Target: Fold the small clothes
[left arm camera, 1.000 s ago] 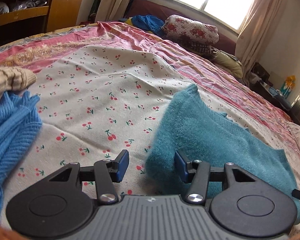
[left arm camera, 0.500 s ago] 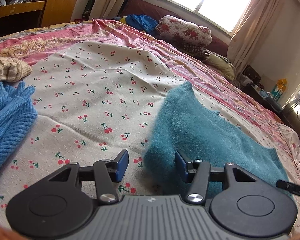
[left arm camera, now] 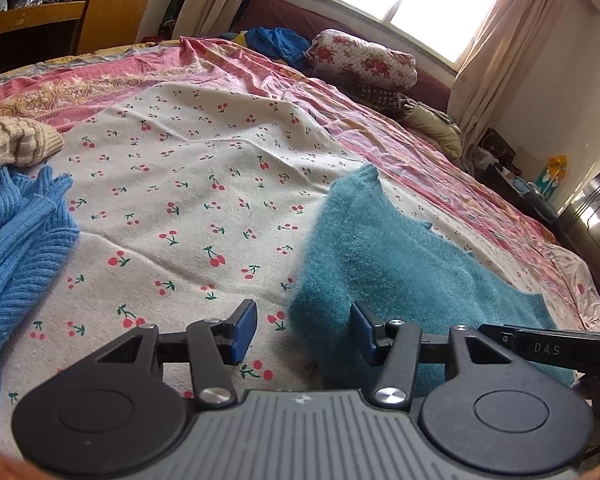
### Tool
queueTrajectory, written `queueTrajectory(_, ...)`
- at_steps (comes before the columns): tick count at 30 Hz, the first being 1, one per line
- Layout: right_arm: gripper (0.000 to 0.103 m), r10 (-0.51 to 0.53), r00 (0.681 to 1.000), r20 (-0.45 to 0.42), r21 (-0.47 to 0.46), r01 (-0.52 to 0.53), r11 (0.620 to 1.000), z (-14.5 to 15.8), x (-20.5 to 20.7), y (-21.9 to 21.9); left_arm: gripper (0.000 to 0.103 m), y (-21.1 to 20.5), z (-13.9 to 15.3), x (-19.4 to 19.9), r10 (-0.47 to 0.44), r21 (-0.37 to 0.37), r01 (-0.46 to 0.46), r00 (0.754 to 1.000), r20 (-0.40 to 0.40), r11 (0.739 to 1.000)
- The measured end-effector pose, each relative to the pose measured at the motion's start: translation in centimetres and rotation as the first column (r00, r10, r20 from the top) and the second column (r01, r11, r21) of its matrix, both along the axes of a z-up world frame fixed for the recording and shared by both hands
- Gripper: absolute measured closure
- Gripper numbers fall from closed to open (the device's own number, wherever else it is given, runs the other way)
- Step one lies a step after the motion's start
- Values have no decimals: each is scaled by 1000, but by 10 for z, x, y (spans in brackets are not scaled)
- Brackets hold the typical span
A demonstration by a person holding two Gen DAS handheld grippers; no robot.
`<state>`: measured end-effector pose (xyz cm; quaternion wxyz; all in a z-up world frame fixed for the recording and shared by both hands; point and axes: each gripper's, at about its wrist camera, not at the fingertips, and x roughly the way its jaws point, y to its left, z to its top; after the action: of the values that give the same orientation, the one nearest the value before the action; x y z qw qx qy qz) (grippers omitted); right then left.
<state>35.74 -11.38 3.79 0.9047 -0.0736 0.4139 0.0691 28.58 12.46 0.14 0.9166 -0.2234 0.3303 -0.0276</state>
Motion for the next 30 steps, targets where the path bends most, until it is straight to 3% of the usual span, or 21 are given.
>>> queueTrajectory(7,72,4,1000,14,13,-4,1000,17,9,9,46,1,2,0,-6,-8,6,1000,0,1000)
queueTrajectory(22,70,90,996,-14,59,-89,994,27,45,75,45,1,1,0,-14,-2,14,1000,-2,1000)
queueTrajectory(30,59,151,986,-67,49,-148,988,27,70,122,45,0,-4,1,-16,-9,16,1000,-11,1000)
